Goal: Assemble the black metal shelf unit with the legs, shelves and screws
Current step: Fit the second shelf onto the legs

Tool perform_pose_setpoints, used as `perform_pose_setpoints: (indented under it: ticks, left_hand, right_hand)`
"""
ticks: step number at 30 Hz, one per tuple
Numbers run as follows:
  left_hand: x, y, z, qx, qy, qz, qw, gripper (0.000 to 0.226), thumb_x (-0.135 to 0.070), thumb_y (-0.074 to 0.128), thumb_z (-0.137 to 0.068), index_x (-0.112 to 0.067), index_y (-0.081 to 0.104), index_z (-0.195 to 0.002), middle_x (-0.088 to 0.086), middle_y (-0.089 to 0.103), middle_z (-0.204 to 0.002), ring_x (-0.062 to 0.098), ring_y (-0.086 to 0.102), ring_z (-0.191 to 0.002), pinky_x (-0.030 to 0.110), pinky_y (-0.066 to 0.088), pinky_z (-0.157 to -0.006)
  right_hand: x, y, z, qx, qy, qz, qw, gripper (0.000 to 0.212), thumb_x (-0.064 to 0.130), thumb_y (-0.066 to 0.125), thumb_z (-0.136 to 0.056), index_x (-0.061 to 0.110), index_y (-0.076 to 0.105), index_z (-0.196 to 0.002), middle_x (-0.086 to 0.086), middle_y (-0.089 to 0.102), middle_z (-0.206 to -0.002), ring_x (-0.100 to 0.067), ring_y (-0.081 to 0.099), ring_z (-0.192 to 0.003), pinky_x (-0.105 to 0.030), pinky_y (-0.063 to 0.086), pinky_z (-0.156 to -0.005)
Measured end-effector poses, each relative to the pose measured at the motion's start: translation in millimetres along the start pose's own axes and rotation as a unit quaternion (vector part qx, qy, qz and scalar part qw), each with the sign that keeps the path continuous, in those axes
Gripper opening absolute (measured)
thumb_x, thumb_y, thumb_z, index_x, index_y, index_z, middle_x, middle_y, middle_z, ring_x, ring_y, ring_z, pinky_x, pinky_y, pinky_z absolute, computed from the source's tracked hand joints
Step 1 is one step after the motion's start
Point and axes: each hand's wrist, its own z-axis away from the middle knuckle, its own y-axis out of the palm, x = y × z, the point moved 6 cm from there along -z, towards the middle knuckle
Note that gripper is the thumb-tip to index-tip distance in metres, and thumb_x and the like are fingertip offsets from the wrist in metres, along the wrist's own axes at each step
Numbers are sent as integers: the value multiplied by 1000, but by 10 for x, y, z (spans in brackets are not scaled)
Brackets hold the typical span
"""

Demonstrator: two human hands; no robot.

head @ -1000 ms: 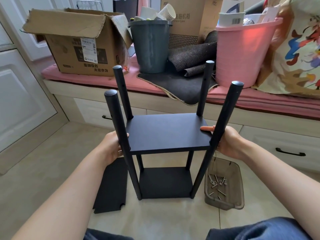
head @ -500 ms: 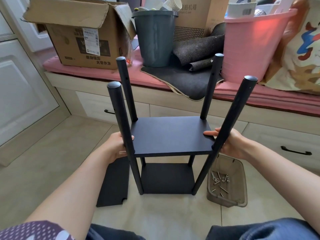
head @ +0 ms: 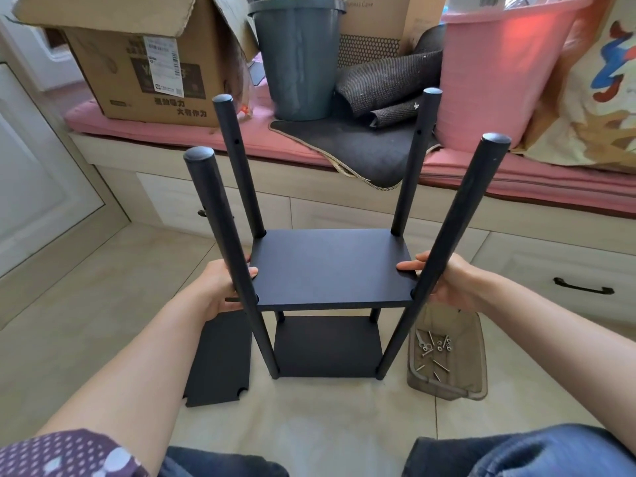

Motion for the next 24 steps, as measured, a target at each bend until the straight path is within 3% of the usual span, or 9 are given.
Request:
perform_pose_setpoints:
  ticks: [4, 9, 13, 15, 17, 21, 24]
  left_hand:
    - [13, -57, -22, -18, -11, 36, 999, 30, -8, 68, -95, -16, 60, -122, 13, 67, -113, 31, 67, -97, 39, 57, -69]
    - [61, -119, -44, -26, -60, 119, 991, 18, -4, 65, -94, -12, 67, -110, 8, 67, -101, 23, 64, -85, 36, 52, -69]
    - [111, -167, -107, -31, -88, 149, 984, 39, -12, 71, -87, -8, 67, -125, 7, 62, -104, 20, 56, -77, 31, 47, -64]
    - [85, -134, -84, -22, -83, 156, 984, 23, -12, 66, -94, -10, 68, -117, 5, 66, -101, 20, 61, -78, 28, 53, -53]
    - [46, -101, -44, -23, -74, 150, 986, 13, -11, 63, -98, -12, 67, -109, 5, 67, -98, 22, 64, -81, 27, 54, -50]
    - [70, -129, -91, -41, -76, 144, 986, 20, -15, 65, -96, -9, 69, -115, 8, 65, -99, 25, 60, -81, 31, 52, -59]
    - [128, -156, -67, -94, -86, 163, 978, 21, -14, 48, -103, -4, 64, -112, 11, 62, -95, 26, 59, -77, 31, 51, -53]
  right_hand:
    - [-49, 23, 4, -7, 2, 7, 1000, 28, 13, 56, -94, -4, 66, -114, -14, 59, -92, -26, 56, -71, -37, 51, -63]
    - [-181, 86, -43, 29, 12, 53, 998, 21, 20, 57, -97, 4, 66, -86, -14, 59, -88, -29, 61, -67, -37, 55, -65]
    - [-221, 118, -22, 69, 22, 90, 993, 19, 19, 64, -95, 5, 55, -105, -12, 61, -79, -29, 65, -67, -48, 59, -76]
    - [-247, 122, 7, 87, 45, 107, 989, 27, 20, 67, -93, 7, 52, -112, -12, 66, -75, -30, 68, -68, -55, 58, -83]
    - [-235, 121, 9, 94, 44, 119, 987, 36, 19, 68, -93, 5, 51, -121, -15, 67, -83, -33, 69, -74, -57, 57, -83]
    - [-204, 125, -6, 89, 35, 122, 988, 36, 15, 66, -94, 3, 50, -123, -16, 65, -88, -32, 68, -74, -57, 57, -81]
    - [-223, 142, -8, 77, 47, 120, 989, 35, 15, 63, -96, 3, 47, -125, -16, 63, -88, -29, 68, -67, -50, 61, -69]
